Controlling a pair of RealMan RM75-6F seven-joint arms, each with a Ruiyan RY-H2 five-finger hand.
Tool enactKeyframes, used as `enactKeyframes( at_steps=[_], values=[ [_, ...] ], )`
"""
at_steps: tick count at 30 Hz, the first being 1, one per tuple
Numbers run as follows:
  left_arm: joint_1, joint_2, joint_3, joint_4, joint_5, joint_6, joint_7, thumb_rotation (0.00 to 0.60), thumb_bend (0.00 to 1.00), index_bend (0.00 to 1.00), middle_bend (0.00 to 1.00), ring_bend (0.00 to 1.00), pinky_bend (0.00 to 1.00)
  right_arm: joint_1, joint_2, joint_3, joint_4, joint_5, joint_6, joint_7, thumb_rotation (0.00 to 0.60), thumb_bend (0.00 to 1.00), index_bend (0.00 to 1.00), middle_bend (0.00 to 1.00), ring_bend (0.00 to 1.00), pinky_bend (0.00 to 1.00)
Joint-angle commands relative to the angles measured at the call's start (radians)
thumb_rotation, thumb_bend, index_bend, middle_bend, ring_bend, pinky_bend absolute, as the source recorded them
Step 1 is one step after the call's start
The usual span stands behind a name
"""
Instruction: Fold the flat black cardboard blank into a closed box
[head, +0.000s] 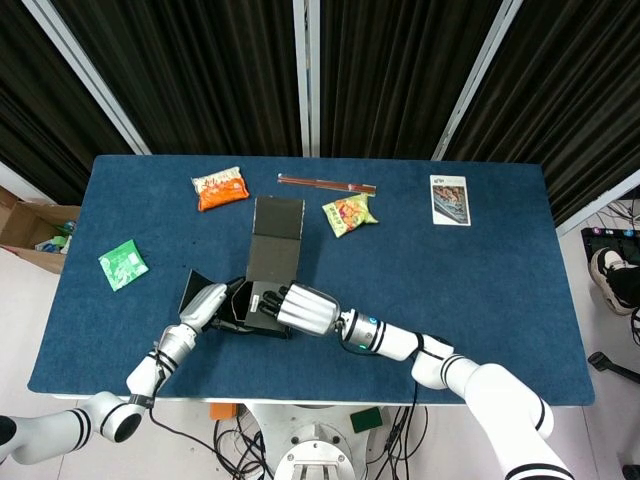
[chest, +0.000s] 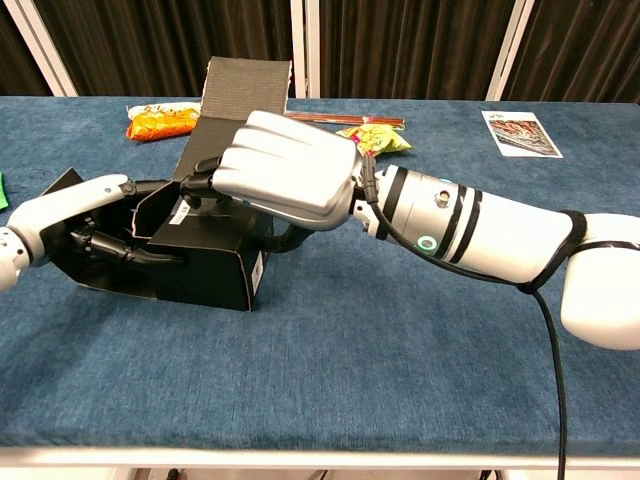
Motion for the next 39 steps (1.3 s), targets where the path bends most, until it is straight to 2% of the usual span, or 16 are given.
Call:
enactKeyframes(
  at_steps=[1,5,16,29,39],
  values=[
    [-0.001,0.001,0.001,-0.003,0.002,0.002,0.010,0.420,0.00,0.22,0.26,0.67,0.92,0.001,0.004,-0.003,-0.008,0.000,-0.004,-0.006,0.600,0.17,0.40,0.44,0.72,1.00],
    [-0.002,0.003,0.004,-0.007,0.008,0.004,0.034,0.368,0.00,0.20,0.25,0.66,0.92,0.001,0.007,-0.005,-0.022,0.002,-0.004,-0.011,0.600,0.17,0.40,0.44,0.72,1.00],
    [-0.003,0.003,0.005,-0.009,0.013,0.013,0.078,0.297,0.00,0.14,0.21,0.66,0.92,-0.006,0.031,-0.003,-0.057,0.007,0.012,-0.021,0.600,0.17,0.41,0.43,0.72,1.00],
    [0.004,-0.005,0.005,-0.009,0.009,0.024,0.107,0.295,0.00,0.12,0.21,0.66,0.91,-0.010,0.043,-0.017,-0.095,0.004,-0.020,-0.051,0.600,0.16,0.41,0.43,0.72,1.00],
    [0.007,-0.020,-0.004,0.010,0.006,0.039,0.116,0.301,0.00,0.25,0.27,0.66,0.91,-0.003,0.058,-0.021,-0.120,0.004,-0.058,-0.080,0.600,0.16,0.42,0.43,0.72,1.00]
  ],
)
